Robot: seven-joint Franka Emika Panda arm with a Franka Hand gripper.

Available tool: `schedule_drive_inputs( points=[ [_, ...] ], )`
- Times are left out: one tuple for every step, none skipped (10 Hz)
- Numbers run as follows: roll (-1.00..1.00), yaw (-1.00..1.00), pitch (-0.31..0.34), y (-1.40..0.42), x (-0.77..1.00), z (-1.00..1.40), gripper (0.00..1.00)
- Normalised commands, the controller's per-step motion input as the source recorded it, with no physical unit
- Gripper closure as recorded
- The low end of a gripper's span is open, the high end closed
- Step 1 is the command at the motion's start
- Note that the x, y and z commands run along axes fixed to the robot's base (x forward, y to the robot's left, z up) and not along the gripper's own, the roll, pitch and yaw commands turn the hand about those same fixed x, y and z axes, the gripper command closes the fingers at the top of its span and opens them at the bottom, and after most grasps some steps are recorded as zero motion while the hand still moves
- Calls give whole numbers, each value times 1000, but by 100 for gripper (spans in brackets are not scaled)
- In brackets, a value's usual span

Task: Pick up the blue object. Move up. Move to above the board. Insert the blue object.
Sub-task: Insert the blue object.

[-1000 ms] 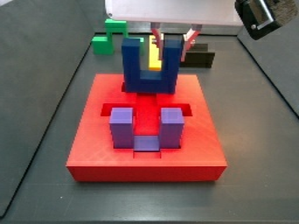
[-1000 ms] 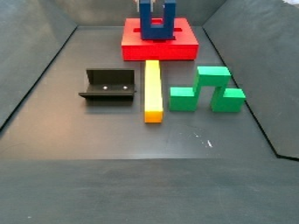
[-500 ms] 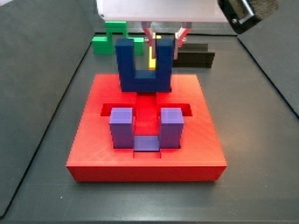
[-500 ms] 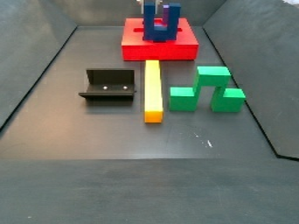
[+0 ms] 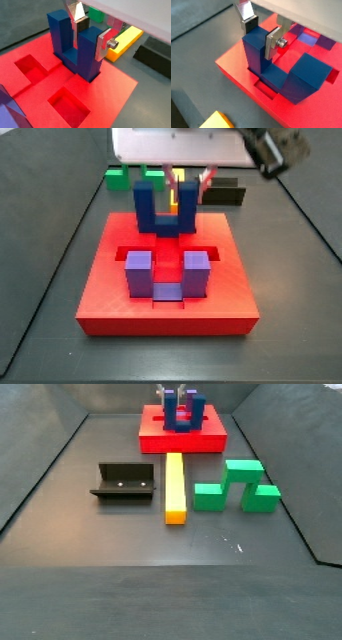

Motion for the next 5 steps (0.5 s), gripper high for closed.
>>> schedule_drive_inputs(
  points=[
    [209,0,130,0,60,-480,100],
    [209,0,117,0,86,-546,100],
    [124,0,6,0,0,-460,100],
    [6,0,0,0,0,0,100],
    [0,0,0,0,0,0,100]
  ],
)
